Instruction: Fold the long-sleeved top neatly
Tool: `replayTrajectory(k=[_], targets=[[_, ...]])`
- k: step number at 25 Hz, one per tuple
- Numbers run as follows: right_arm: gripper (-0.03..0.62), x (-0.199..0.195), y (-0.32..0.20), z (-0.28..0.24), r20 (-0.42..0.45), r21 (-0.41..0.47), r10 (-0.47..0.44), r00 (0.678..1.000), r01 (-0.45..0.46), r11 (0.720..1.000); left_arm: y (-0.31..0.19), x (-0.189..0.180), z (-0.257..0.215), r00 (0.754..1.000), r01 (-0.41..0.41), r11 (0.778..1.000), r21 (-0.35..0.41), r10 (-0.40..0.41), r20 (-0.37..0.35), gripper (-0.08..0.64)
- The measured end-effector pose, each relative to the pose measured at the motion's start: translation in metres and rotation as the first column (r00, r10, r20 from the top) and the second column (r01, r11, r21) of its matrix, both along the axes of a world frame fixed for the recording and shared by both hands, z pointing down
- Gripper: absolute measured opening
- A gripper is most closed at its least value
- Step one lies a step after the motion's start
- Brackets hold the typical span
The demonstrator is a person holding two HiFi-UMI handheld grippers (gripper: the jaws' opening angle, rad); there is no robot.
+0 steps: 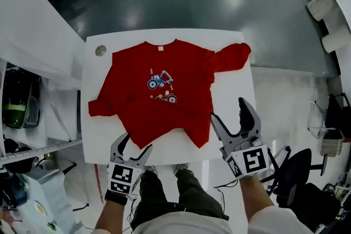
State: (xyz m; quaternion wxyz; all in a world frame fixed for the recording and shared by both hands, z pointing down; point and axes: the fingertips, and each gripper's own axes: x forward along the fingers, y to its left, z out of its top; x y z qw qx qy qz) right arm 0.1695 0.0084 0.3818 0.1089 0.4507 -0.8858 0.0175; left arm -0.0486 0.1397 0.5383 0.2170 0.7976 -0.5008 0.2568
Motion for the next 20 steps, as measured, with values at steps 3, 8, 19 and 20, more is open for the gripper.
replayTrajectory(k=[3, 8, 19, 20], targets=[[0.382, 0.002, -0.001, 0.009, -0.006, -0.015, 0.002, 1.000, -0.002, 1.000, 0.002, 0.001, 0.015, 1.000, -0.004, 1.000, -0.028, 0.004, 0.013, 0.327], [0.377, 0.006, -0.004, 0.020, -0.013, -0.031, 0.008, 1.000, -0.009, 0.999, 0.006, 0.003, 0.037, 0.998, -0.017, 0.997, -0.076, 0.021, 0.052, 0.298], [0.364, 0.010, -0.008, 0.033, -0.014, -0.046, 0.016, 1.000, -0.017, 0.999, 0.021, -0.005, 0.077, 0.980, -0.010, 0.985, -0.173, 0.044, 0.192, 0.153], [0.364, 0.011, -0.008, 0.033, -0.014, -0.047, 0.017, 1.000, -0.017, 0.999, 0.021, -0.006, 0.079, 0.977, -0.008, 0.985, -0.173, 0.045, 0.207, 0.135]])
